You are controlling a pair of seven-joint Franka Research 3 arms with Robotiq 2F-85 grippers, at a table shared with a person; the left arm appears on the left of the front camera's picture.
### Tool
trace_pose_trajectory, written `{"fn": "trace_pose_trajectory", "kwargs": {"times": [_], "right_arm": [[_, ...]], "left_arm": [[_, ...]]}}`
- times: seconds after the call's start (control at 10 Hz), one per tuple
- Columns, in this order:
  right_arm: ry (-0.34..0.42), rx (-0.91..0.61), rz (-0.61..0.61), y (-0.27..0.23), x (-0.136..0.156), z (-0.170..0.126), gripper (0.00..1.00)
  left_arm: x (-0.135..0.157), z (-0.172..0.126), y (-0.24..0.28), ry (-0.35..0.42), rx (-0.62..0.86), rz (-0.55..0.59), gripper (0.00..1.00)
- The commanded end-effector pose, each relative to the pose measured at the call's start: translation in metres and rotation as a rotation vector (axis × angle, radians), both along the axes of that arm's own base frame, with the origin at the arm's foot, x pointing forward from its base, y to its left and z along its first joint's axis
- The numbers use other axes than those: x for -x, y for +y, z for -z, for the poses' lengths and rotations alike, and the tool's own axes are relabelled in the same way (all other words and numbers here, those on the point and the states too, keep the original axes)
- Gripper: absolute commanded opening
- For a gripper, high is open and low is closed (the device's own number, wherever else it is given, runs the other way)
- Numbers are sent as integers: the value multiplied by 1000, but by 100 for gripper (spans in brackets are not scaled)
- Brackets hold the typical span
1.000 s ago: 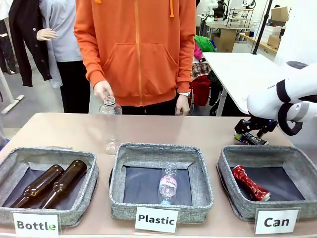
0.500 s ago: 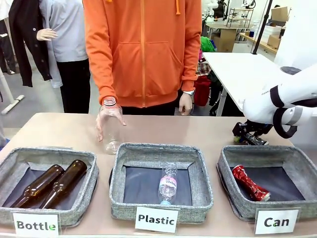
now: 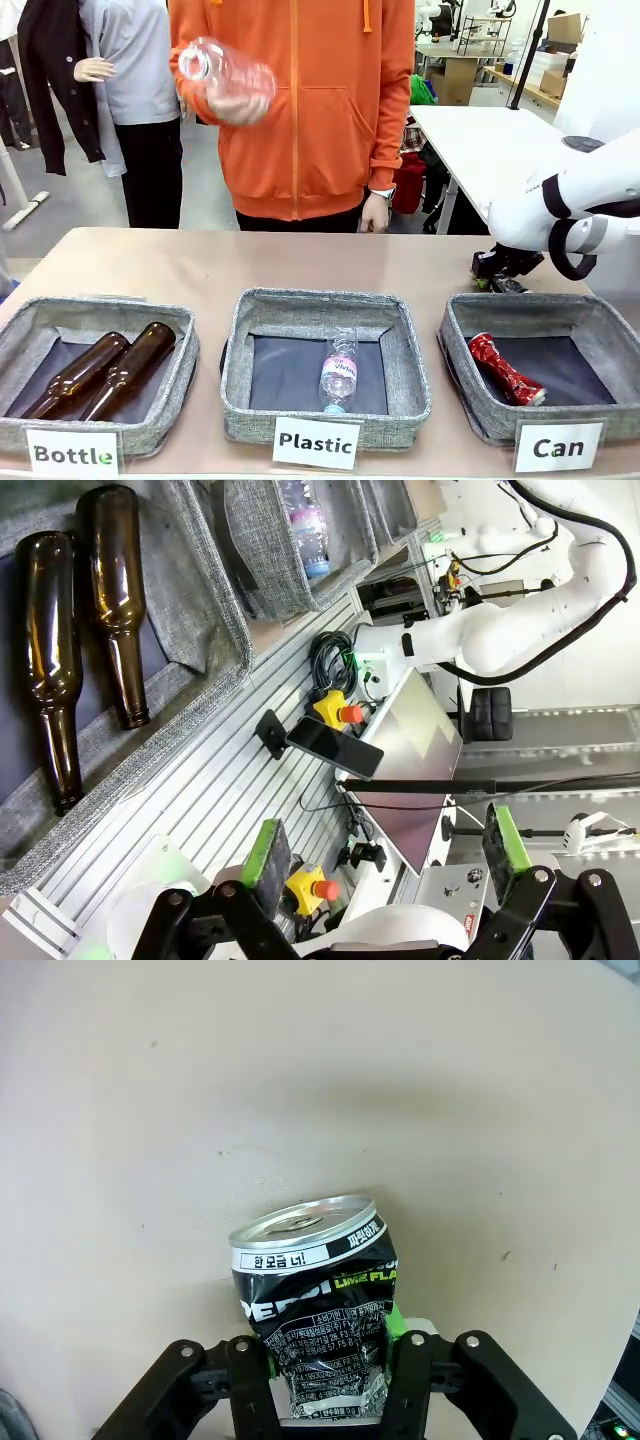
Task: Sort the can waste into the basket.
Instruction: Pick up the can waste from the table and place it in the right Fabric basket.
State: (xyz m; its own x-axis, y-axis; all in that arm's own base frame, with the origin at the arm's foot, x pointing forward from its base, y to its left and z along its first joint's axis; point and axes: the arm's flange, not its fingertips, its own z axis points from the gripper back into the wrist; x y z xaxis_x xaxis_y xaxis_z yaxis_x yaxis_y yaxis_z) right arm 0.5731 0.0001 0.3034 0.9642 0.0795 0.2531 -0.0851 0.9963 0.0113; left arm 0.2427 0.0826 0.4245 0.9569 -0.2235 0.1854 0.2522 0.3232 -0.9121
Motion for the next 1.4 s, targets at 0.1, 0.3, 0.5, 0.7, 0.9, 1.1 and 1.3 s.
{"fn": "trace_pose_trajectory", "kwargs": {"times": [0.1,0.3,0.5,0.7,0.9,1.1,1.3], "right_arm": [[-11,5,21,7,-8,1,0],[-35,-12,8,6,-1,-15,0],[-94,-64,-41,2,25,-59,0],[-88,-116,-127,-5,65,-122,0],[55,-193,-281,-18,106,-166,0],[204,-253,-456,-28,155,-188,0],[292,-224,-555,-14,194,-181,0]], "left_arm": [[5,2,-1,-1,-3,12,100],[5,2,-1,-1,-3,12,100],[5,2,-1,-1,-3,12,100],[10,-24,17,-44,-16,-41,100],[30,-63,49,-49,31,-51,100],[44,-67,72,-83,24,-78,100],[43,-73,63,-84,21,-80,100]]}}
